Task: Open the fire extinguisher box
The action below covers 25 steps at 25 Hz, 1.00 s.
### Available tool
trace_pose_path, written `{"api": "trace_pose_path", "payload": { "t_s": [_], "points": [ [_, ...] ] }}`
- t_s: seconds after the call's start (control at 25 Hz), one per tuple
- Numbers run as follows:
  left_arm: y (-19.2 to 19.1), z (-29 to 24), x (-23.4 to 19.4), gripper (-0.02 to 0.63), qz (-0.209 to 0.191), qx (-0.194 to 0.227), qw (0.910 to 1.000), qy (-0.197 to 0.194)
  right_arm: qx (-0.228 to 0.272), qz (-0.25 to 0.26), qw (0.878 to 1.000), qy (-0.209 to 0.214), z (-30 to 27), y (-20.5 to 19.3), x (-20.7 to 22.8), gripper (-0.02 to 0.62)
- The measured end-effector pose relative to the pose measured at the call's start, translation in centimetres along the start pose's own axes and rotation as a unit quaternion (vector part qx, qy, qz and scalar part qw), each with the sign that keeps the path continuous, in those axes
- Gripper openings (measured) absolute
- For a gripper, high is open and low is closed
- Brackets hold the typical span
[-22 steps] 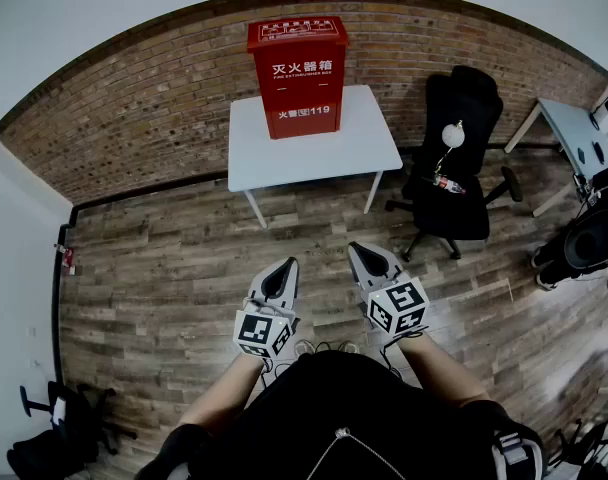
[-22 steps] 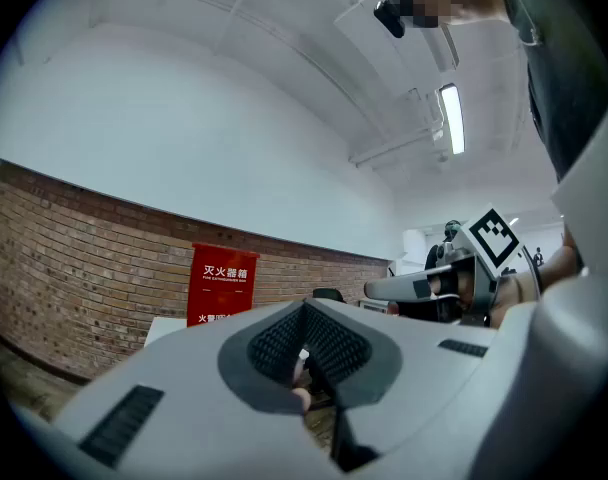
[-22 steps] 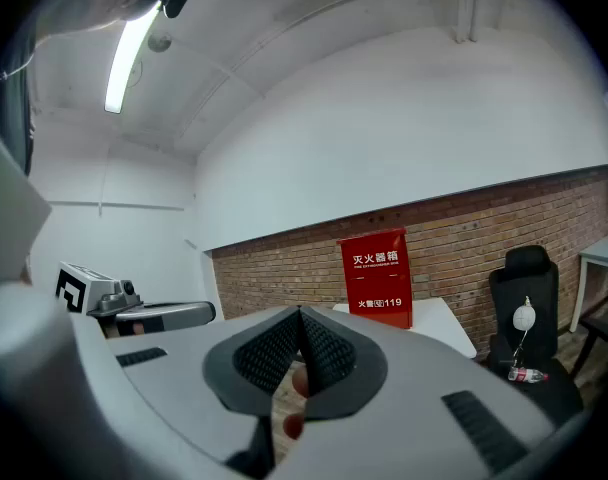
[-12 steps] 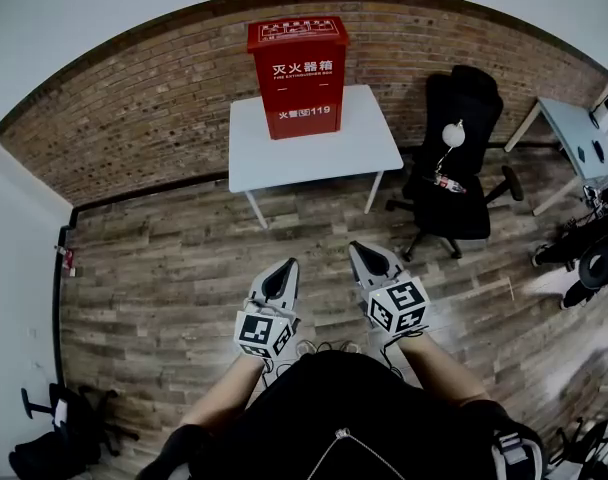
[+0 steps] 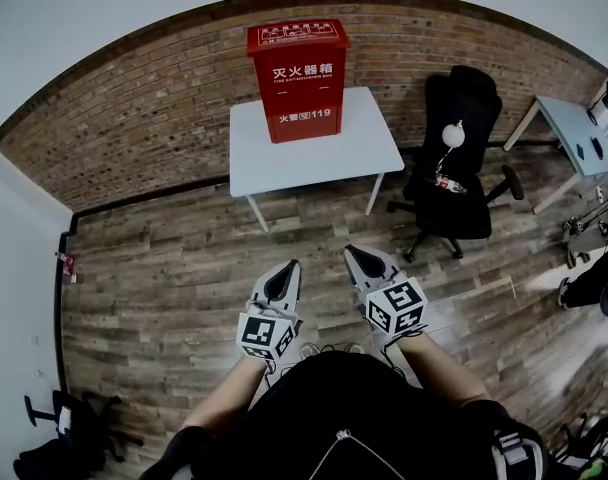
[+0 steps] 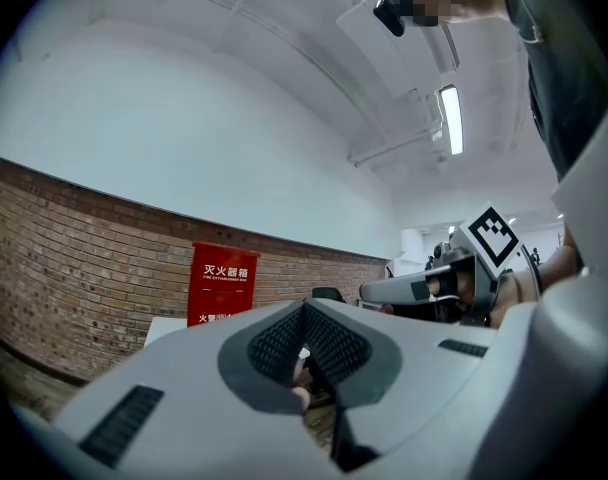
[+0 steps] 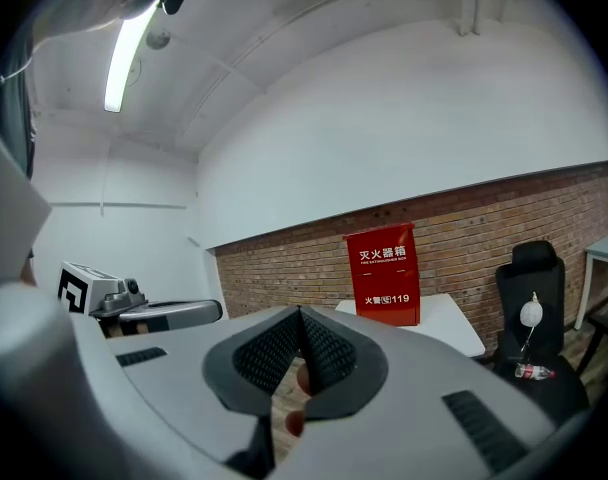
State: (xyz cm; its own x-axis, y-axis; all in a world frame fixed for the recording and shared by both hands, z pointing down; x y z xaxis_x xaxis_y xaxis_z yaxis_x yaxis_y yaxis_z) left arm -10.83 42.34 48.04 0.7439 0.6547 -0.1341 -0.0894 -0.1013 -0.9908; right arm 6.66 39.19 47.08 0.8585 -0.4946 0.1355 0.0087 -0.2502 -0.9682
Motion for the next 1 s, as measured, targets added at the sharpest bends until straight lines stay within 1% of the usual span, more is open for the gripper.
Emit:
{"api": "trace_pose_path", "payload": {
  "t_s": [0.32,0.48,0.68,0.8,1.0],
  "points": [
    [-0.9,1.2,-1.8,0.049,0.005,-0.003,0.9999,-0.014,-0.013,-0.028,0.999,-0.045,-0.5,-1.3,-0.6,0.018],
    [-1.6,1.3,-2.1,0.049,0.013,-0.007,0.9994,-0.031,-0.018,-0.03,0.997,-0.066,0.1,-2.0,-1.1,0.018],
    [-1.8,0.4,-2.0,0.049,0.014,-0.005,0.9985,-0.052,-0.021,-0.036,0.995,-0.088,0.5,-2.4,-0.3,0.018],
    [-1.6,-0.1,-2.5,0.049,0.014,-0.005,0.9984,-0.055,-0.018,-0.038,0.995,-0.093,0.0,-2.1,0.2,0.018],
    [-1.3,-2.5,-4.0,0.049,0.017,-0.002,0.9984,-0.053,-0.013,-0.04,0.995,-0.087,-1.8,-1.3,2.1,0.018]
  ]
}}
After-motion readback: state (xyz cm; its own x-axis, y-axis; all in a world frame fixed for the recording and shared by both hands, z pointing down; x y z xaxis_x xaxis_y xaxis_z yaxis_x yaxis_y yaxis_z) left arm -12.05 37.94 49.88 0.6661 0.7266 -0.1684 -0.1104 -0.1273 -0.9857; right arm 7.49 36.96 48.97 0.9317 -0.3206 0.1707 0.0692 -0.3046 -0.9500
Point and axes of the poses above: the fingertips, and each gripper's own axes: z backward along the fingers, x to its right, y out of its top, the point moved 6 cm from there along z, backward along the fingers, and after that the axes turned 8 degrees about -y, right-handed, at the moved point
